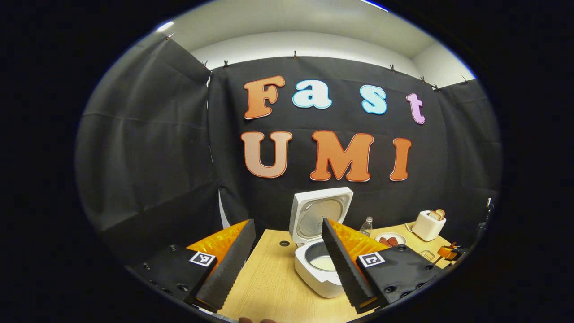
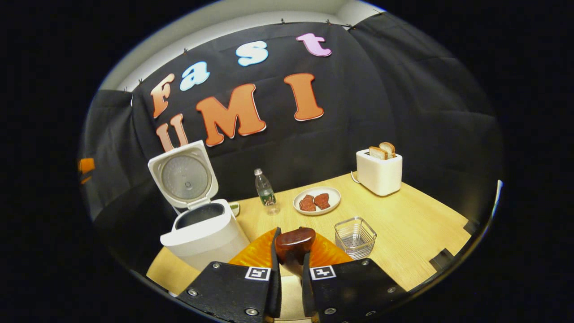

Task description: Close the left gripper, press the button to open the rice cooker; take a wooden spoon from the chopstick holder with the right hand, scoop a spoonful of rice and pour it into the rice cooker, then put the wooden spoon back into the chopstick holder.

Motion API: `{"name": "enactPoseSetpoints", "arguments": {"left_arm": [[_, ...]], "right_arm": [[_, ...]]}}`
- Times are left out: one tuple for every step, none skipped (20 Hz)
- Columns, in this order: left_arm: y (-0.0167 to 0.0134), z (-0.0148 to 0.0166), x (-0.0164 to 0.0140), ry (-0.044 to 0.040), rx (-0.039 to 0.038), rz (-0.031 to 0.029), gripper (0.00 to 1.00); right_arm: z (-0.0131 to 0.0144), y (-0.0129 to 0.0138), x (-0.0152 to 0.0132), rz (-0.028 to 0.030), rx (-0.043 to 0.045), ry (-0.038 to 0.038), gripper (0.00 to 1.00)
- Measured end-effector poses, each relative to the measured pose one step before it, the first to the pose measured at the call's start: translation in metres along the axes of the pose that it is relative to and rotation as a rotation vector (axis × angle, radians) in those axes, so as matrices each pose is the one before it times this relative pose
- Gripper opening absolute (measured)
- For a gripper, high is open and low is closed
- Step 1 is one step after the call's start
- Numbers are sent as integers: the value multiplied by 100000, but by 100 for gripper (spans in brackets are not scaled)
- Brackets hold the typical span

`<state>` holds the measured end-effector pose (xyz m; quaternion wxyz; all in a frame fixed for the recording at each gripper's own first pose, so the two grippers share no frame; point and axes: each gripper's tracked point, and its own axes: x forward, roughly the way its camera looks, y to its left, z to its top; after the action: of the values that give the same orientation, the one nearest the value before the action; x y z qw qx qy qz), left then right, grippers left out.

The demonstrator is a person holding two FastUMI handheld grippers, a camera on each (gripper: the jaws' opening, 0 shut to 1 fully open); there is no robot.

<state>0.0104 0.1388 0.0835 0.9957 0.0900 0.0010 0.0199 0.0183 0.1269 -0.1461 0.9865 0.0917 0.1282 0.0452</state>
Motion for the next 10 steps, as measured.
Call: {"name": "enactPoseSetpoints", "arguments": {"left_arm": [[60, -172, 152, 563, 425, -335, 100], [-44, -327, 49, 660, 225, -523, 100], [-60, -183, 121, 762, 229, -807, 100], [36, -219, 250, 471, -67, -373, 100], [185, -137, 269, 615, 9, 26, 100], [153, -347, 189, 593, 189, 289, 100], [239, -372, 50, 824, 339, 427, 100], [217, -223, 175, 848, 435, 138, 100], [63, -232, -15, 561, 429, -99, 100], [56, -320, 64, 213, 392, -148, 100]], "right_arm": [[-952, -41, 54, -1513, -4357, 1132, 18], [-946, 439, 21, -298, -3058, 1226, 18], [-842, 436, -147, -768, -3011, 1296, 18], [-878, 317, 102, -42, -2729, 1838, 18], [-701, 488, -185, 580, -2807, 1122, 18], [-86, 426, -206, 868, -2378, -1082, 18], [-50, 236, -322, 630, -1778, -1206, 18], [-365, 172, -88, 873, 1743, -18, 18], [-1060, 22, -6, 1150, 7151, 2262, 18], [-1113, -52, 69, 880, 9319, 2504, 18]]}}
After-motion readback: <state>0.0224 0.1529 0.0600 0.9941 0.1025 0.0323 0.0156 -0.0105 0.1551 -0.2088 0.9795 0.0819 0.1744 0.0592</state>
